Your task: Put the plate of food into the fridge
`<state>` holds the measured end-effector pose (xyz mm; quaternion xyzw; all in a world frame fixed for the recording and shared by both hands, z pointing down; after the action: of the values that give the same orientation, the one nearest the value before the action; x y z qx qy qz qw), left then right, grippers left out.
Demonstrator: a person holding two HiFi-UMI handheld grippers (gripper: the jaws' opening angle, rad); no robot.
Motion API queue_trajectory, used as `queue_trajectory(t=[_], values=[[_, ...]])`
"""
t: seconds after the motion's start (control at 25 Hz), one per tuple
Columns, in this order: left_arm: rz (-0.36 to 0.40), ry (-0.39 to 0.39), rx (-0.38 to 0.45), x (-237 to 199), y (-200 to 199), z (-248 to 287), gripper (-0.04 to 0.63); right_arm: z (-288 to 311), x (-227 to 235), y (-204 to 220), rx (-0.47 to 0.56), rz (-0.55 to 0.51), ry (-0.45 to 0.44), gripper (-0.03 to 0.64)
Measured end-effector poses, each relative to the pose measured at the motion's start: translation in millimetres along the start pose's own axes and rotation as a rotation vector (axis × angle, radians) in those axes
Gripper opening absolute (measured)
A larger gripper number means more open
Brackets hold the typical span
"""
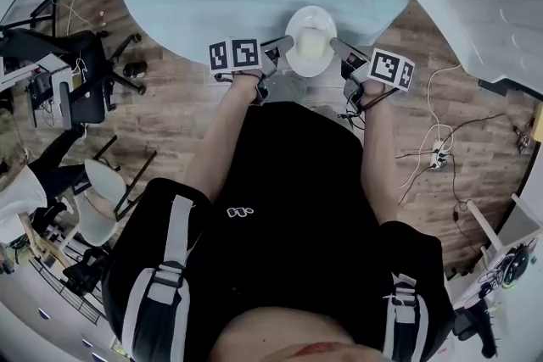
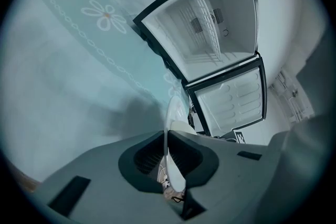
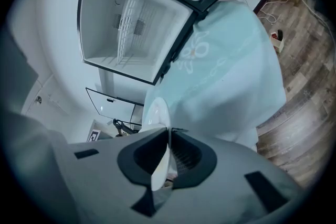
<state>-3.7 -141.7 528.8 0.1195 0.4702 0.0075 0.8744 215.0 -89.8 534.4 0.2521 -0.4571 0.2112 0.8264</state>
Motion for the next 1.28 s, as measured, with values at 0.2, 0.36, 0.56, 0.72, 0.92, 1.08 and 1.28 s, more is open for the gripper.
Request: queue_trajectory(t=[0.2,0.36,0.56,0.72,0.92,1.08,1.28], values=[[0.018,0.036,0.010,-8.3,-45.7,8.4,0.035,22.8,-13.2,-28.0,0.032,-0.017,0.013,0.021],[-0.001,0.058,0.004,-7.7,-50.0,16.8,0.032,22.1,-11.0,-38.1,0.031,-0.015,0.037,0.023],[-0.021,0.070,0.012,-10.2,-61.1,30.6,0.034,25.1,-9.1,-53.1,0.015,-0.026,0.067,0.023],[-0.039,0.075,0.019,-11.2,-65.7,40.1,0.035,26.3,-4.1,-61.3,-0.008,-0.022,0.084,0.025],[-0.061,0.083,0.045,-10.9,-80.1,51.1,0.034,33.5,-1.6,-82.2,-0.028,-0.030,0.091,0.025],[-0.071,0.082,0.076,-7.3,-96.6,50.3,0.031,44.3,-3.6,-97.5,-0.037,-0.032,0.083,0.028],[-0.019,0.090,0.123,5.8,-133.6,48.9,0.029,57.4,-15.1,-125.2,-0.015,-0.047,0.045,0.029]])
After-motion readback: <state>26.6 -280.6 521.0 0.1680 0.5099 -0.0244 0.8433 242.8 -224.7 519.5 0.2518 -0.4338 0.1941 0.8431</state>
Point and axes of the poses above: the fingertips, and each gripper's own axes: z forward along the fingers, x to its right, y out of its underside, the point moved 8 cm from there along -z, backward along the fingers, and after that the axes turned 2 degrees about x, right-handed, at the moved point
